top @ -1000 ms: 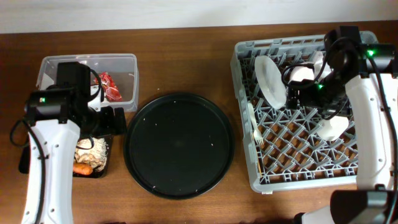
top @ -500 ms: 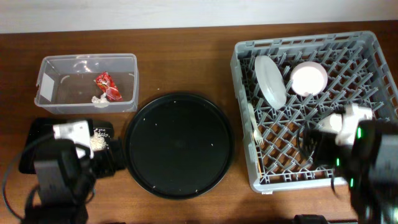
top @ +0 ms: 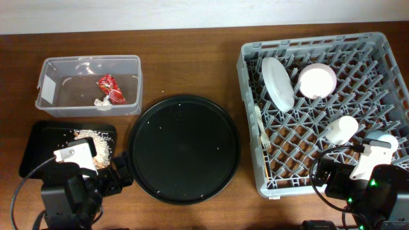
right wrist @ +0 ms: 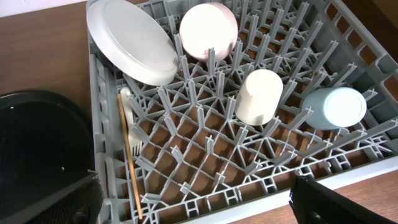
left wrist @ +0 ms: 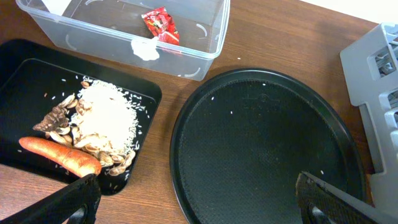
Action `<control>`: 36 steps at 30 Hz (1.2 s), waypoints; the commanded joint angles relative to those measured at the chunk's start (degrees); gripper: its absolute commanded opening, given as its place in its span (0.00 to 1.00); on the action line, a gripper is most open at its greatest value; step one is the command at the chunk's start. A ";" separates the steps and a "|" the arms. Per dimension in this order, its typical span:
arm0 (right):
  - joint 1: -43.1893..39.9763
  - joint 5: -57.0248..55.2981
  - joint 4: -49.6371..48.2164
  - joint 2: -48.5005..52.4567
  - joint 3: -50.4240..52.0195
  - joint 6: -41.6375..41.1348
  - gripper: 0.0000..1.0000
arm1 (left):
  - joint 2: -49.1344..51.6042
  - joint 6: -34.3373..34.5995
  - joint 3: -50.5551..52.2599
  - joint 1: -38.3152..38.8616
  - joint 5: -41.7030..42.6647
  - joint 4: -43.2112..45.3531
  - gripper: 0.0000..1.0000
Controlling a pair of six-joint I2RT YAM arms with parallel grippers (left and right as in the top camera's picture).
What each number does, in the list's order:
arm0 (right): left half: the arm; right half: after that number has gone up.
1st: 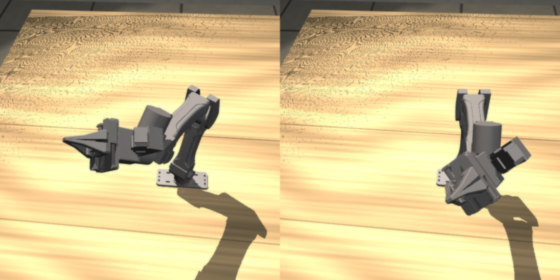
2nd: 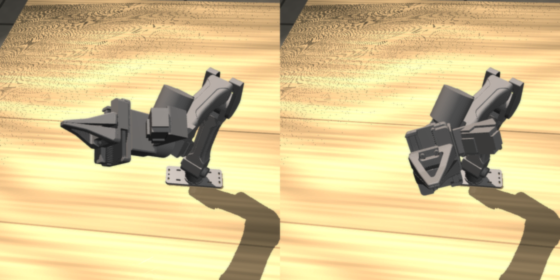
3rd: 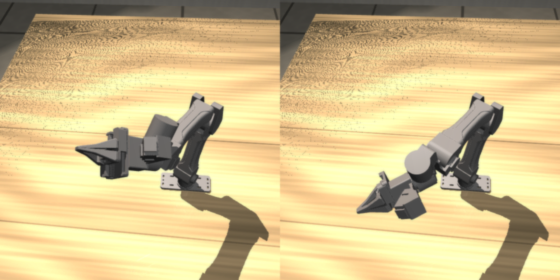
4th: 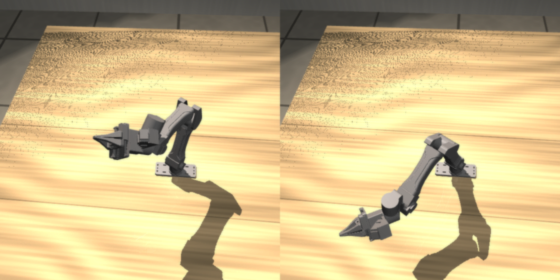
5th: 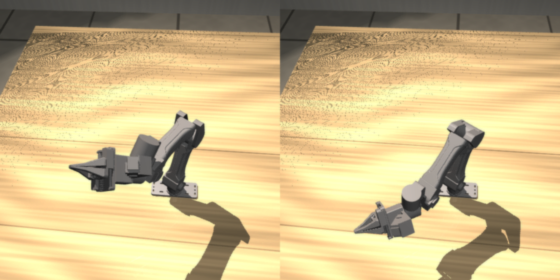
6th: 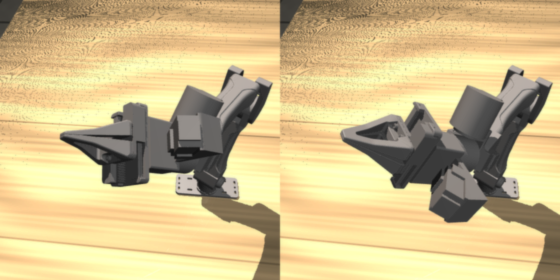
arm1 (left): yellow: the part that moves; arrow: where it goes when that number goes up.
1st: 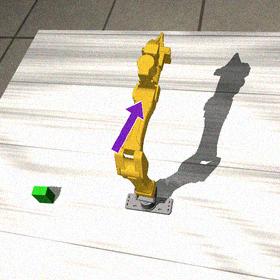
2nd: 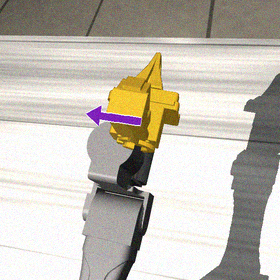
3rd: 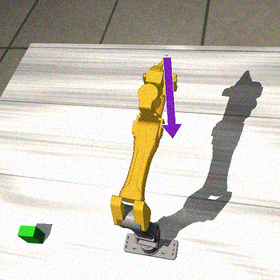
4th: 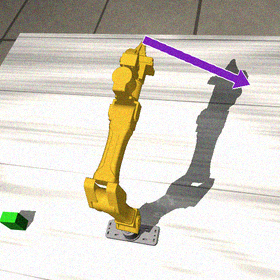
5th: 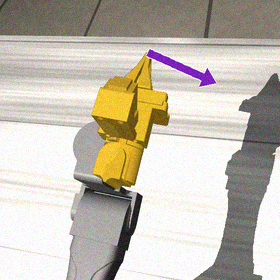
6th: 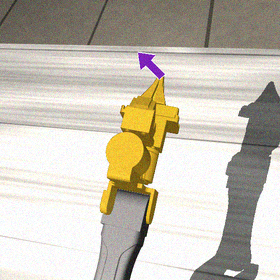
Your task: Sort waste into correct bins and load items into the dishwasher rack
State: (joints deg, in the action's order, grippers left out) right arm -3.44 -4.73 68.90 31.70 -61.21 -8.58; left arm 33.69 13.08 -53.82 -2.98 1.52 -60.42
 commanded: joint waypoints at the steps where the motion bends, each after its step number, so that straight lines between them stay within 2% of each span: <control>1: -0.33 -0.96 -0.11 -0.11 0.46 -0.26 0.99 | -0.28 0.39 0.44 -0.07 0.63 -0.09 0.99; 9: 0.13 -1.31 3.19 -1.09 1.27 -0.26 0.99 | -0.28 0.39 0.44 -0.07 0.63 -0.09 0.99; 13: 2.89 -1.38 -1.40 -5.97 5.25 -0.24 0.98 | -0.28 0.39 0.44 -0.07 0.63 -0.11 0.99; 19: 6.25 -1.31 -18.53 -21.64 22.21 -0.26 0.99 | -0.28 0.39 0.44 -0.07 0.63 -0.11 0.99; 20: 7.10 -1.07 -24.11 -26.21 27.98 -0.28 0.99 | -0.28 0.37 0.44 -0.07 0.63 -0.09 0.99; 23: 7.67 0.22 -33.81 -31.67 36.44 -0.26 0.99 | -0.28 0.39 0.44 -0.07 0.63 -0.09 0.99; 27: 7.67 1.27 -47.82 -31.50 45.00 -0.26 0.99 | -0.28 0.39 0.44 -0.07 0.63 -0.11 0.99; 33: 7.69 1.73 -74.14 -31.52 61.00 -0.22 0.99 | -0.28 0.39 0.44 -0.07 0.63 -0.11 0.99; 36: 7.56 2.82 -72.04 -31.52 60.89 2.67 0.99 | -0.28 0.39 0.44 -0.07 0.63 -0.11 0.99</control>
State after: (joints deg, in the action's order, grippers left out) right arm 3.86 -3.42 -3.29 0.69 -0.99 -8.62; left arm 33.69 13.10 -53.49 -2.98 1.52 -60.60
